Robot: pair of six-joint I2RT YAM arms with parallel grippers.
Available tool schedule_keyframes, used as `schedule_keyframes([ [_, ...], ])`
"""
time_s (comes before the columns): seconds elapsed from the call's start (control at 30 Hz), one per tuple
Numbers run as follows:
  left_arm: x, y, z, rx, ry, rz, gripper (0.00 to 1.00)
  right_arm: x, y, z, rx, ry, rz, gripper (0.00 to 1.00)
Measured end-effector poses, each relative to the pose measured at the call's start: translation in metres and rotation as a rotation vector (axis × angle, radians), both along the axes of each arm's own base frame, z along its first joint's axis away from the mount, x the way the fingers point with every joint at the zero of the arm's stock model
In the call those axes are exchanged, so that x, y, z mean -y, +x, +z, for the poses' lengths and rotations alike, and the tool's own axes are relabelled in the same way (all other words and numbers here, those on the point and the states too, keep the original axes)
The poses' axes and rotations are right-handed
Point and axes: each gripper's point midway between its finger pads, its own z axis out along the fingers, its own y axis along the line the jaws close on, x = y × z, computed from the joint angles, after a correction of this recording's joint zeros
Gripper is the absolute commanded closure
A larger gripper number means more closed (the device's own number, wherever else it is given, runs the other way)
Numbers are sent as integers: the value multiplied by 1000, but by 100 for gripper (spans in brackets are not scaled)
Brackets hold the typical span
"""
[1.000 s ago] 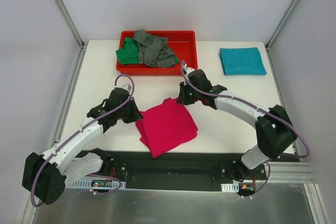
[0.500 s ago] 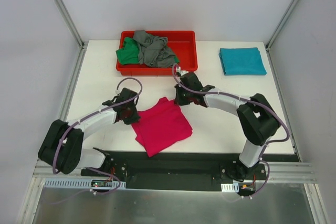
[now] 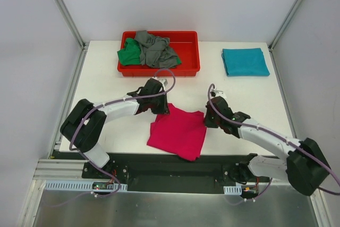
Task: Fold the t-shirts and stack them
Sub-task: Fold the long partially folded tshirt into a neat square
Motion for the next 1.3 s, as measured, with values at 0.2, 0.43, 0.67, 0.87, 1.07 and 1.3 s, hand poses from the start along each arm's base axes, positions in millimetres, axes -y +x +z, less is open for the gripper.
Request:
schedule_keyframes([
  [0.2, 3, -6, 25, 63, -45, -26, 100, 7, 0, 32, 88, 37, -11, 100],
  [0.43, -23, -30, 79, 200, -116, 7, 100, -12, -17, 56, 101, 152, 92, 99],
  [0.67, -52, -57, 113, 323, -190, 58, 100, -44, -36, 86, 103, 323, 225, 100],
  [0.87, -68, -52, 102, 335, -123, 131, 100, -54, -36, 95, 108, 383, 236, 100],
  [1.07, -78, -50, 89, 306, -65, 178, 100, -73, -34, 117, 134, 464, 291, 100],
  [1.3, -92, -65, 118, 423, -182, 225, 100, -97, -50, 141, 148, 578, 409, 100],
])
